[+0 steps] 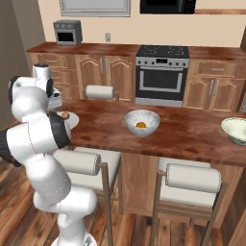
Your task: Take the fruits from the plate on the dining counter and place two fruits in each bowl.
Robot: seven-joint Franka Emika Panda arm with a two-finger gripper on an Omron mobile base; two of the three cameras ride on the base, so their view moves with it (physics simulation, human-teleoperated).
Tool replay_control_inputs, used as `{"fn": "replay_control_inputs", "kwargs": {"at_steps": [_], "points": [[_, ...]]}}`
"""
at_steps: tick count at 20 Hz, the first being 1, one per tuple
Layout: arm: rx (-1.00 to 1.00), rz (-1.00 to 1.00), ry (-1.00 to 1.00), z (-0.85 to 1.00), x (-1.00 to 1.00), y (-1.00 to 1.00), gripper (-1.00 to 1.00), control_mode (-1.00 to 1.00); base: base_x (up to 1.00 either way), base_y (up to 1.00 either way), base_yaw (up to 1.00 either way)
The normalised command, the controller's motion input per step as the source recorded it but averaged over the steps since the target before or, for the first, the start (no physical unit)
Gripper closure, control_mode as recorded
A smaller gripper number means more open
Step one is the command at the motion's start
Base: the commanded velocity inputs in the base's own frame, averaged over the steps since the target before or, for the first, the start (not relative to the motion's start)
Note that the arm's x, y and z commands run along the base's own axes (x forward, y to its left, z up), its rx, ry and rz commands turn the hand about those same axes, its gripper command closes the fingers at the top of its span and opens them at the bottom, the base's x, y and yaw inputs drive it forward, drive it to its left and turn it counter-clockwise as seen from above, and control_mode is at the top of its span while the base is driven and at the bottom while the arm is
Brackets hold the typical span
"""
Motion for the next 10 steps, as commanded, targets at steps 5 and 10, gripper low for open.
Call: {"fn": "replay_control_inputs", "kwargs": {"at_steps": [5, 10], "points": [[-0.04, -0.04, 0.06, -0.16, 0.57, 0.97, -1.00, -1.00, 0.00, 0.00, 0.00], [-0.05, -0.25, 0.06, -0.56, 1.00, 0.66, -1.00, -1.00, 0.00, 0.00, 0.00]]}}
